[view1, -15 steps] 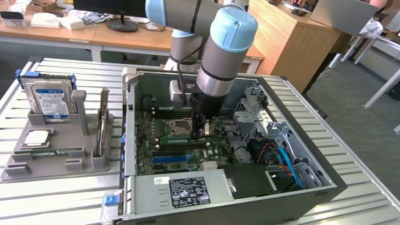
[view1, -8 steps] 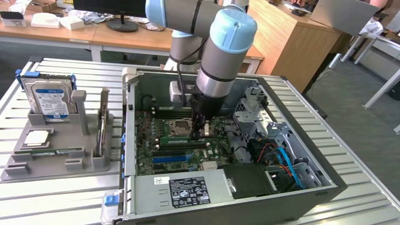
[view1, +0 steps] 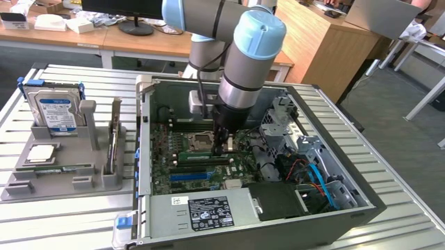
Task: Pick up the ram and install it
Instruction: 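Insert the ram into the slot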
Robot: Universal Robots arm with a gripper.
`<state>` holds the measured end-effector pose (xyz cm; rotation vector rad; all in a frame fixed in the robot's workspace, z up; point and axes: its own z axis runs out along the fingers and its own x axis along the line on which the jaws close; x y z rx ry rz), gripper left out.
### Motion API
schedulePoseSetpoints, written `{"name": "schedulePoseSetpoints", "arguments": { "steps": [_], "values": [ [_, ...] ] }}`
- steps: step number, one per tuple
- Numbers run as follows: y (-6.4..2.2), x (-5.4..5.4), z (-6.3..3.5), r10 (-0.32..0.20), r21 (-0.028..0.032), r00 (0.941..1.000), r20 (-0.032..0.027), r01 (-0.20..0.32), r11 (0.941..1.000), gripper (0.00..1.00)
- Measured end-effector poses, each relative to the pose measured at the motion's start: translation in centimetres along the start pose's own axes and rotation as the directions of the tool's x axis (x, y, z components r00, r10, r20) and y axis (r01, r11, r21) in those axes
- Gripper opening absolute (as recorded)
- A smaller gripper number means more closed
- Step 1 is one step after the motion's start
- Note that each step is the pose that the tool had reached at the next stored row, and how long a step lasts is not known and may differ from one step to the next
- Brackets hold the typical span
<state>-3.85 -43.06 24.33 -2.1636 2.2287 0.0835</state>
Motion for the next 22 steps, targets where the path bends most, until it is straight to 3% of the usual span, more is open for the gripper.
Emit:
{"name": "schedulePoseSetpoints", "arguments": {
  "steps": [22],
  "values": [
    [-0.13, -0.42, 0.14, 0.000, 0.0001, 1.0000, -0.0003, 0.000, 1.0000, 0.11]
  ]
}}
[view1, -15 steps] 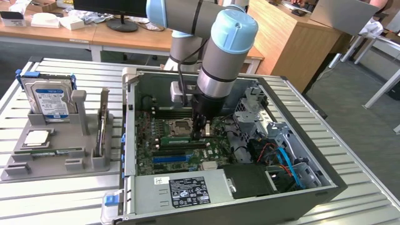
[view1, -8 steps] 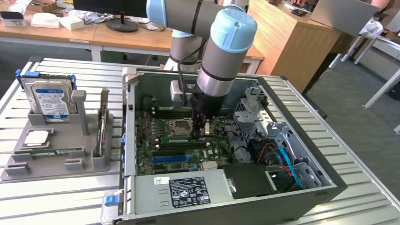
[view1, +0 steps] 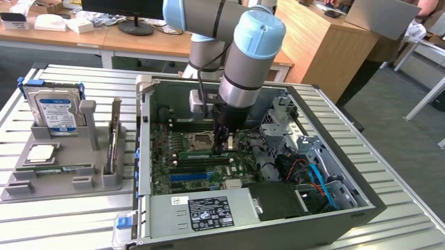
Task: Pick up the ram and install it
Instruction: 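Insert the ram into the slot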
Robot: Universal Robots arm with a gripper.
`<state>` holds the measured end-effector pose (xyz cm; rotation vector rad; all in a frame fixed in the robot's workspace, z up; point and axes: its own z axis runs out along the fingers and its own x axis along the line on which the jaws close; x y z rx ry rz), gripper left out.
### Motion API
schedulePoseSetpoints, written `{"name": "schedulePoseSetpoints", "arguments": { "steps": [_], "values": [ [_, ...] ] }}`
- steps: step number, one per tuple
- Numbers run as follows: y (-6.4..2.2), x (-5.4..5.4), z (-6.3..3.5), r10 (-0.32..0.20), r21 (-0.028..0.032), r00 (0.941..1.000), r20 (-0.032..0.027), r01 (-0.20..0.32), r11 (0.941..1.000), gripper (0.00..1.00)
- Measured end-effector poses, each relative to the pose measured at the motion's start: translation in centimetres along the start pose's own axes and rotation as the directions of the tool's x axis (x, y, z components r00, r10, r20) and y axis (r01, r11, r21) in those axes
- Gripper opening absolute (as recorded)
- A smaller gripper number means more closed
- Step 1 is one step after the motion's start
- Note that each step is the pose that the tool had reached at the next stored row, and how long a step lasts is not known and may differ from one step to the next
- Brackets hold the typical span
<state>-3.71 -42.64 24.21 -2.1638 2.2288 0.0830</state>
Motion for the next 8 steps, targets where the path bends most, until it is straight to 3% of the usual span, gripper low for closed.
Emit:
{"name": "schedulePoseSetpoints", "arguments": {
  "steps": [8],
  "values": [
    [-0.01, 0.00, 0.15, 0.000, 0.0002, 1.0000, 0.0005, 0.000, 1.0000, 0.11]
  ]
}}
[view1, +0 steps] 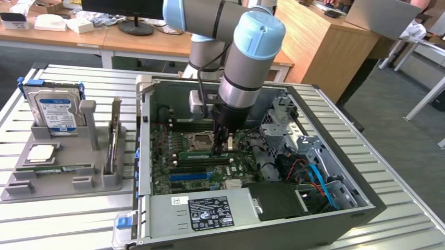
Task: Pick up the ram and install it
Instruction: 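Insert the ram into the slot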
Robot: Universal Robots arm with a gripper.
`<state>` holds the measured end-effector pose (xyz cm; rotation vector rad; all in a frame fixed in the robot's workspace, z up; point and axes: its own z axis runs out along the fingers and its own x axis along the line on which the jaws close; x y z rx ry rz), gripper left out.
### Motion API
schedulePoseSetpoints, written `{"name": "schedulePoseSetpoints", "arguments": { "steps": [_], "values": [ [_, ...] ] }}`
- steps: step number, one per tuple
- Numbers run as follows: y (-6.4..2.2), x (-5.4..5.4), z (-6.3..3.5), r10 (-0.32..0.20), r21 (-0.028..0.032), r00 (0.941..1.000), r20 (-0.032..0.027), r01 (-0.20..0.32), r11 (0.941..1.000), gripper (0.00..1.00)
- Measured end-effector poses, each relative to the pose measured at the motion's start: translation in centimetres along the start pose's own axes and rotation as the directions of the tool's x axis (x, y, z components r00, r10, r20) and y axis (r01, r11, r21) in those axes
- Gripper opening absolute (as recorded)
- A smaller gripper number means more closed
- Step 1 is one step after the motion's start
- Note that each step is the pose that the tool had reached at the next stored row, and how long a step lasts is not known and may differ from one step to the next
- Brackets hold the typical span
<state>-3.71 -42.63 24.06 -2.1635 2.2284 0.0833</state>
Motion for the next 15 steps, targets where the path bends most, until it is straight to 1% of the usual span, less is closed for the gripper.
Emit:
{"name": "schedulePoseSetpoints", "arguments": {
  "steps": [10, 15],
  "values": [
    [0.00, 0.01, 0.10, 0.000, -0.0001, 1.0000, -0.0003, 0.000, 1.0000, 0.11],
    [0.01, 0.01, 0.10, -0.009, -0.0007, 1.0000, -0.0005, 0.009, 1.0000, 0.11]
  ]
}}
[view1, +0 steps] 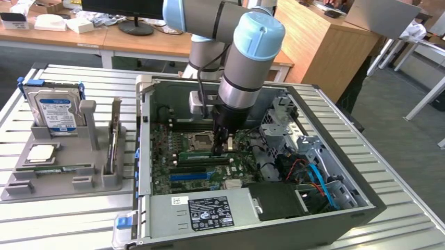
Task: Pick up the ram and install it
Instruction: 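Insert the ram into the slot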
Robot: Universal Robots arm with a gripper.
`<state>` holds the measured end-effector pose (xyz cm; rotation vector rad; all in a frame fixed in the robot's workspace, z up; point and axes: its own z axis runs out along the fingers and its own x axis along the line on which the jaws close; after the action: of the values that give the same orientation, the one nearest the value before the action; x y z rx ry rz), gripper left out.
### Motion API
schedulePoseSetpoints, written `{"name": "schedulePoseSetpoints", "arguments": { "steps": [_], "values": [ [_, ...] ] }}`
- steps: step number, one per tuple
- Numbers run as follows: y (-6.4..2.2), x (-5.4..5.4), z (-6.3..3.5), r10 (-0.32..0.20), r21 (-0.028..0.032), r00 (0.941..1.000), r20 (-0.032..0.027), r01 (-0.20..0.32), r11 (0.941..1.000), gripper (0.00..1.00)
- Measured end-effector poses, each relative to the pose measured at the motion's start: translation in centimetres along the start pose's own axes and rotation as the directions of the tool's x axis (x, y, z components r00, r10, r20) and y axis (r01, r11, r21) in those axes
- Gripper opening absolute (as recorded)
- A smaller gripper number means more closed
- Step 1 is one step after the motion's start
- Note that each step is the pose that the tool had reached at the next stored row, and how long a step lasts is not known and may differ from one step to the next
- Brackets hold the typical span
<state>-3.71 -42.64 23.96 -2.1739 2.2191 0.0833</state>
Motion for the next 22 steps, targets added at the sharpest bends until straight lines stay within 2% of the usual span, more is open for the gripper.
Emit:
{"name": "schedulePoseSetpoints", "arguments": {
  "steps": [8, 10, 12, 14, 22],
  "values": [
    [-0.01, 0.01, 0.14, -0.001, -0.0003, 1.0000, -0.0004, 0.001, 1.0000, 0.11],
    [-0.01, 0.01, 0.16, -0.001, -0.0011, 1.0000, -0.0038, 0.001, 1.0000, 0.11],
    [-0.01, -0.01, 0.17, -0.001, -0.0022, 0.9999, -0.0111, 0.001, 1.0000, 0.11],
    [-0.01, -0.05, 0.17, -0.001, -0.0021, 0.9999, -0.0129, 0.001, 1.0000, 0.11],
    [0.00, -0.16, 0.18, -0.001, -0.0021, 0.9999, -0.0132, 0.001, 1.0000, 0.11]
  ]
}}
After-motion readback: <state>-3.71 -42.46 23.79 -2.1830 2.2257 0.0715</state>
